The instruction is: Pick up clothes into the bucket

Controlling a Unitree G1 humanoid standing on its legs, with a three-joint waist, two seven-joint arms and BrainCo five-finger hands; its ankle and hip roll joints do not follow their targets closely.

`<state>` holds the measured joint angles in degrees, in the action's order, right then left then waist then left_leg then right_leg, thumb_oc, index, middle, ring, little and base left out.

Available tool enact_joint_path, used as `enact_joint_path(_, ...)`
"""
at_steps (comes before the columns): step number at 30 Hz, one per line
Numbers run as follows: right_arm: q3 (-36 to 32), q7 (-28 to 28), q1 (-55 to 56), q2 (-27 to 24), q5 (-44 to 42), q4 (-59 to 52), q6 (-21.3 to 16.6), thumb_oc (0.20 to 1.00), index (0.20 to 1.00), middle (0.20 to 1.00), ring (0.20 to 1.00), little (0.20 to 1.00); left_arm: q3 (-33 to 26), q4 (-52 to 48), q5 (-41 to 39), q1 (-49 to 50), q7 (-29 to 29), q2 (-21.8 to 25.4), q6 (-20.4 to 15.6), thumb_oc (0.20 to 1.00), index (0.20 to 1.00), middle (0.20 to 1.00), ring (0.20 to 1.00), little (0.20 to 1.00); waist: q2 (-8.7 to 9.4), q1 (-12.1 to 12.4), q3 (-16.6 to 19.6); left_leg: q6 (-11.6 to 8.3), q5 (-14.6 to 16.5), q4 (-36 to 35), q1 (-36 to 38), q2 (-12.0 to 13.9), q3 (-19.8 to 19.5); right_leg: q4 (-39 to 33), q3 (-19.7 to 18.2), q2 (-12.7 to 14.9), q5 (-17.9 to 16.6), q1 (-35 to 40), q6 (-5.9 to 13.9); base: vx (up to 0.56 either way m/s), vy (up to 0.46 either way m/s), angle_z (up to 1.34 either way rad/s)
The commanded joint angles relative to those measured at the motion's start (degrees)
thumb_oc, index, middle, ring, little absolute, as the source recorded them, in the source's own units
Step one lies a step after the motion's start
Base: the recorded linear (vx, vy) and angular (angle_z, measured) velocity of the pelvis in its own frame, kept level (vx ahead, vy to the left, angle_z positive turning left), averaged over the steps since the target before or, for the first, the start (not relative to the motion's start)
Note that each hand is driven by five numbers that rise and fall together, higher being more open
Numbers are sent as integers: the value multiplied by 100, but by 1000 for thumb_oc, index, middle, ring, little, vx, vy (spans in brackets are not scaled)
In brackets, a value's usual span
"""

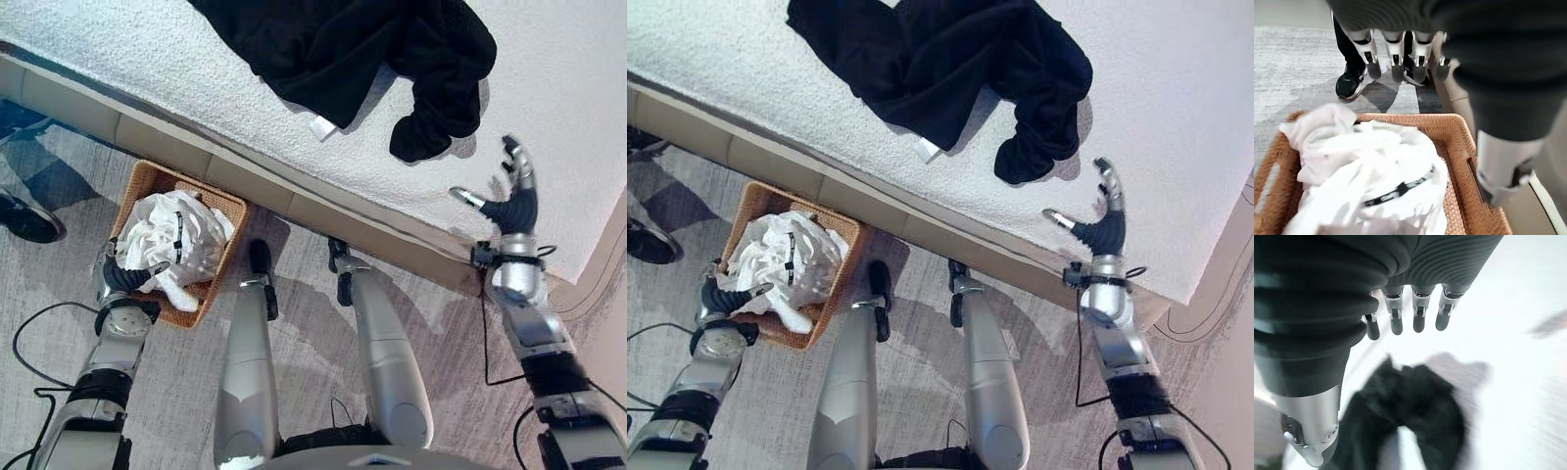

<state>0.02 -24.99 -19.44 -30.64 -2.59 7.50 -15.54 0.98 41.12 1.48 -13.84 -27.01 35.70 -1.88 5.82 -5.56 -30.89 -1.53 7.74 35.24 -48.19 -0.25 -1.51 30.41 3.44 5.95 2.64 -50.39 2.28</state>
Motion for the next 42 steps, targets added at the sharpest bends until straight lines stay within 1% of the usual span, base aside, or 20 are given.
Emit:
enact_joint_path(1,-297,-396,-359,-571,168,-218,-93,1000,1000,1000,1000,1000,-266,131,-40,115,-79,53,-32,1000,1000,1000,1000,1000,-169,122,110,-2,-82,1,-180,-33,-262,-23,-6,288,205,245,349,1,-19,3)
enact_joint_path(4,-189,-450,-804,-813,135,38,1,1000,1000,1000,1000,1000,-288,71,-114,148,-130,37,-55,1000,1000,1000,1000,1000,-189,192,110,-10,-130,-86,-149,-38,-285,-58,14,292,174,251,349,6,-26,4)
enact_joint_path(8,311,-393,-1894,-1485,-14,831,309,1000,1000,1000,1000,1000,-248,-423,-687,328,-125,-261,-395,1000,1000,1000,1000,1000,-248,369,110,-37,-217,-226,-95,-70,-328,-97,86,333,168,302,342,11,-27,3)
enact_joint_path(9,581,-352,-2406,-1722,-113,1241,407,1000,1000,1000,1000,1000,-215,-569,-1534,413,177,-362,-893,1000,1000,1000,1000,1000,-308,489,110,-44,-257,-303,-37,-103,-348,-84,99,353,176,336,337,14,-34,13)
enact_joint_path(10,854,-285,-2811,-1868,-159,1547,483,1000,1000,1000,1000,1000,-139,-744,-2120,440,455,-508,-1132,1000,1000,1000,1000,1000,-357,528,110,-54,-288,-363,-9,-138,-379,-72,130,372,195,359,329,14,-34,13)
enact_joint_path(13,1410,-169,-3645,-1950,-347,2401,560,1000,1000,1000,1000,1000,286,-963,-2588,527,707,-869,-1362,1000,1000,1000,1000,1000,-434,692,110,-81,-365,-516,79,-186,-440,-12,174,421,246,405,309,14,-61,18)
enact_joint_path(14,1454,-168,-3695,-1955,-360,2436,546,1000,1000,1000,1000,1000,273,-962,-2588,526,708,-885,-1363,1000,1000,1000,1000,1000,-446,671,110,-81,-368,-519,75,-189,-444,-12,178,424,247,401,309,9,-80,20)
enact_joint_path(17,2258,47,-4694,-2004,-393,3711,725,1000,1000,1000,1000,1000,1125,-1238,-2728,677,1253,-1117,-1388,1000,1000,1000,1000,1000,-588,872,110,-133,-501,-756,162,-276,-568,58,316,552,302,454,291,37,-81,24)
enact_joint_path(18,2387,52,-4859,-1977,-440,3999,746,1000,1000,1000,1000,1000,1266,-1261,-2860,755,1297,-1211,-1395,1000,1000,1000,1000,1000,-626,921,110,-156,-339,-767,318,-287,-608,151,323,572,503,582,322,12,-63,30)
enact_joint_path(19,2402,52,-4926,-1991,-449,4021,733,1000,1000,1000,1000,1000,1251,-1269,-2862,714,1297,-1215,-1398,1000,1000,1000,1000,1000,-642,908,110,-144,-533,-821,186,-296,-604,74,367,587,319,472,287,88,-94,34)
enact_joint_path(20,2726,239,-5171,-1963,-496,4693,829,1000,1000,1000,1000,1000,1588,-1422,-2923,817,1456,-1276,-1348,1000,1000,1000,1000,1000,-707,1010,110,-185,-432,-924,361,-317,-690,173,411,627,529,618,319,6,-100,37)
enact_joint_path(24,3275,697,-5538,-2005,-569,5648,967,1000,1000,1000,1000,1000,2018,-1533,-2812,831,1648,-1320,-1208,1000,1000,1000,1000,1000,-804,1102,110,-233,-604,-1210,421,-350,-856,163,584,708,548,639,314,24,-111,42)
enact_joint_path(26,4177,1593,-5576,-2233,9,5913,1068,1000,1000,1000,1000,1000,2208,-1483,-2691,891,1923,-1311,-1086,1000,1000,1000,1000,1000,-843,1171,110,-285,-772,-1427,469,-351,-1014,150,766,780,576,686,307,3,-124,25)
enact_joint_path(31,4541,2467,-5305,-2028,432,6568,1291,1000,1000,1000,1000,1000,2617,-1206,-2375,861,2295,-1396,-913,1000,1000,1000,1000,1000,-932,1214,110,-297,-887,-1593,594,-385,-1157,189,869,838,626,761,312,13,-76,25)
enact_joint_path(35,4562,2754,-5075,-1864,542,6565,1305,1000,1000,1000,1000,1000,2739,-1280,-2387,753,2428,-1439,-855,1000,1000,1000,1000,1000,-974,1249,110,-277,-887,-1610,662,-419,-1174,219,863,847,649,812,308,3,-31,7)
enact_joint_path(36,4563,2778,-5085,-1877,494,6508,1326,805,805,805,805,805,2753,-1295,-2415,732,2447,-1438,-856,1000,1000,1000,1000,1000,-975,1246,110,-275,-888,-1621,685,-420,-1171,226,855,847,650,820,308,-4,-32,2)
enact_joint_path(37,4559,2833,-5047,-1868,476,6494,1310,689,689,689,689,689,2785,-1324,-2417,694,2487,-1457,-839,1000,1000,1000,1000,1000,-980,1246,110,-271,-887,-1629,699,-425,-1176,228,850,854,649,831,311,0,0,0)
enact_joint_path(40,4501,2860,-5005,-1917,300,6324,1273,460,460,460,460,460,2795,-1448,-2476,624,2515,-1452,-853,1000,1000,1000,1000,1000,-979,1229,110,-268,-884,-1637,753,-433,-1166,196,838,856,635,899,317,0,0,0)
enact_joint_path(41,4483,2818,-5022,-1927,263,6295,1258,322,322,322,322,322,2800,-1459,-2478,598,2510,-1451,-857,1000,1000,1000,1000,1000,-975,1225,110,-267,-881,-1633,766,-431,-1158,185,821,854,621,902,320,0,0,0)
enact_joint_path(42,4458,2785,-5042,-1952,188,6237,1244,263,263,263,263,263,2784,-1468,-2505,565,2504,-1439,-862,1000,1000,1000,1000,1000,-961,1219,110,-267,-882,-1641,787,-424,-1145,169,803,846,607,917,320,0,0,0)
